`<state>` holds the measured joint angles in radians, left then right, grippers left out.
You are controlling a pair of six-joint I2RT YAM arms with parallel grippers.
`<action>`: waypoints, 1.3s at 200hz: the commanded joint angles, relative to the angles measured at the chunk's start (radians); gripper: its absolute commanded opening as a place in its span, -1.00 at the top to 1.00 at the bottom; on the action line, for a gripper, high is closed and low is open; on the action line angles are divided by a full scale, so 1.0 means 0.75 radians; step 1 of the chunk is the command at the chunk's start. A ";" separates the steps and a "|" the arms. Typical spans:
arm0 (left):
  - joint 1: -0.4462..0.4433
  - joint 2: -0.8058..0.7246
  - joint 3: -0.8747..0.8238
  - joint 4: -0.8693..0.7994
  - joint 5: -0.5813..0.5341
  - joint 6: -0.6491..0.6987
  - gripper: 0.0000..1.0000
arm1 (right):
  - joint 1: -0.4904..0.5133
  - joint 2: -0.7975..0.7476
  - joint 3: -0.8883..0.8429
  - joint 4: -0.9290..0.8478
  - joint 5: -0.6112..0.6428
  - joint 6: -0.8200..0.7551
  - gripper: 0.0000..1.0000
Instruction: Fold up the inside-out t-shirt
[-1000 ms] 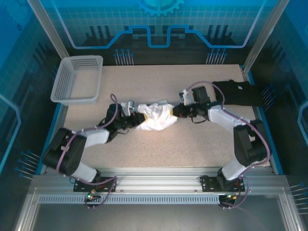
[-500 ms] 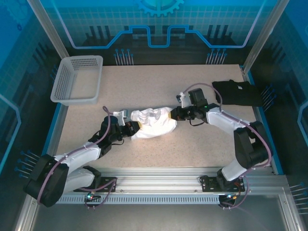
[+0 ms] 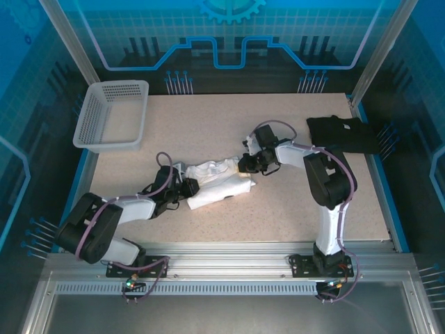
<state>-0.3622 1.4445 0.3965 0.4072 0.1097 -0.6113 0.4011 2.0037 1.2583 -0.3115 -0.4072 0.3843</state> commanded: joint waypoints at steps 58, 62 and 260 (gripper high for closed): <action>0.056 -0.299 0.051 -0.379 -0.072 0.077 -0.47 | -0.072 -0.363 -0.068 -0.195 0.047 -0.132 0.12; 0.059 -0.318 0.053 -0.409 -0.075 0.079 -0.51 | -0.071 -0.383 -0.082 -0.196 0.043 -0.131 0.10; 0.068 0.068 0.188 -0.261 0.424 -0.090 -0.44 | 0.099 -0.283 -0.220 0.047 0.095 0.040 -0.16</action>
<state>-0.2588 1.4368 0.5339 0.0586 0.3180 -0.6376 0.4599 1.7519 1.1168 -0.3046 -0.3286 0.3859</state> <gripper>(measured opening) 0.753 0.587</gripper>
